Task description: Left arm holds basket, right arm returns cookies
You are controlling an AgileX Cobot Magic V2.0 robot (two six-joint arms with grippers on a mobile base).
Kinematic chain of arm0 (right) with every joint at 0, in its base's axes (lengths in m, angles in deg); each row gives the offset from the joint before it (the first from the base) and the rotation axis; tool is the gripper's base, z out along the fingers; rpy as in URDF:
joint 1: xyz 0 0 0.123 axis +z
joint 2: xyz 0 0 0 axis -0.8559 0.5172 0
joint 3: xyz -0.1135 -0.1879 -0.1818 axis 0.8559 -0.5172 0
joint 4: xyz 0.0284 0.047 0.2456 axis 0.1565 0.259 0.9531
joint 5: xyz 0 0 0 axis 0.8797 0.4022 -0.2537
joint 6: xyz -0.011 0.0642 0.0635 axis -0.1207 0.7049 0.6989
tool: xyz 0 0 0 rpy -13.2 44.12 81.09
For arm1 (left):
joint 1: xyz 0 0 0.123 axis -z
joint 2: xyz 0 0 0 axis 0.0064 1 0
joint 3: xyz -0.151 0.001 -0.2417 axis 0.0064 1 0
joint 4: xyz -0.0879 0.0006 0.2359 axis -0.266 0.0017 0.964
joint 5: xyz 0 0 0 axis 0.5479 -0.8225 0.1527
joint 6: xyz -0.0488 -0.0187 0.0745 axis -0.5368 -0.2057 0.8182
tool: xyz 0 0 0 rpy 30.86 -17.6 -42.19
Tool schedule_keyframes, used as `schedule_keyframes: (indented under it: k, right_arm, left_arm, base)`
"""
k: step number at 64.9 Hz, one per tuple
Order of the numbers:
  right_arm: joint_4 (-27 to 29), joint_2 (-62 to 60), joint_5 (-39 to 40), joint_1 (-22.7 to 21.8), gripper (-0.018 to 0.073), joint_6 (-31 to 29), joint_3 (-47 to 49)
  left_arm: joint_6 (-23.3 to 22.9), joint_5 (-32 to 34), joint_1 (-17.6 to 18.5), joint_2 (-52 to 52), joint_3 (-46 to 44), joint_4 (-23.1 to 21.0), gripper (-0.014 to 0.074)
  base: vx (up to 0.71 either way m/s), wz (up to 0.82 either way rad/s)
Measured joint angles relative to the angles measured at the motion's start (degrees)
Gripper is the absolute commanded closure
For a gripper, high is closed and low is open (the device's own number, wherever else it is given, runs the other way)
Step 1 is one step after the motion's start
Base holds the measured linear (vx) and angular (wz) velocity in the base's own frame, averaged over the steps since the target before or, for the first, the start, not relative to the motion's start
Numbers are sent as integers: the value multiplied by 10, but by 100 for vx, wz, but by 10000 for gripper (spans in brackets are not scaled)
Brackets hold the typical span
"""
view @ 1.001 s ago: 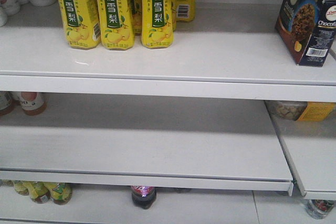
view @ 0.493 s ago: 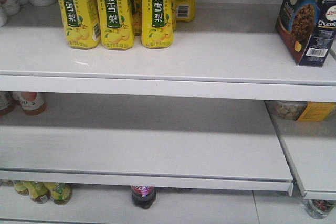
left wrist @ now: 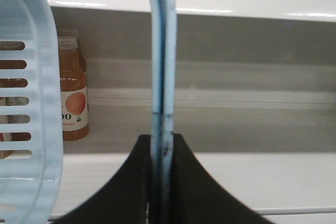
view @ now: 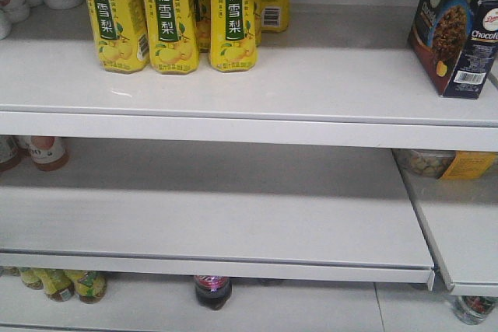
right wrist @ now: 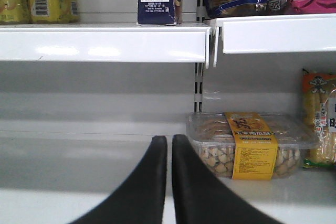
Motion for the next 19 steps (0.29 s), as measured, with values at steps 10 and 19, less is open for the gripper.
schedule_keyframes:
  k: [10,19]
  right_arm:
    - [0,0,-1,0,570,0,0]
    - [0,0,-1,0,570,0,0]
  left_arm:
    - [0,0,0,0,0,0,599]
    - [0,0,0,0,0,0,599]
  base:
    - [0,0]
    - [0,0]
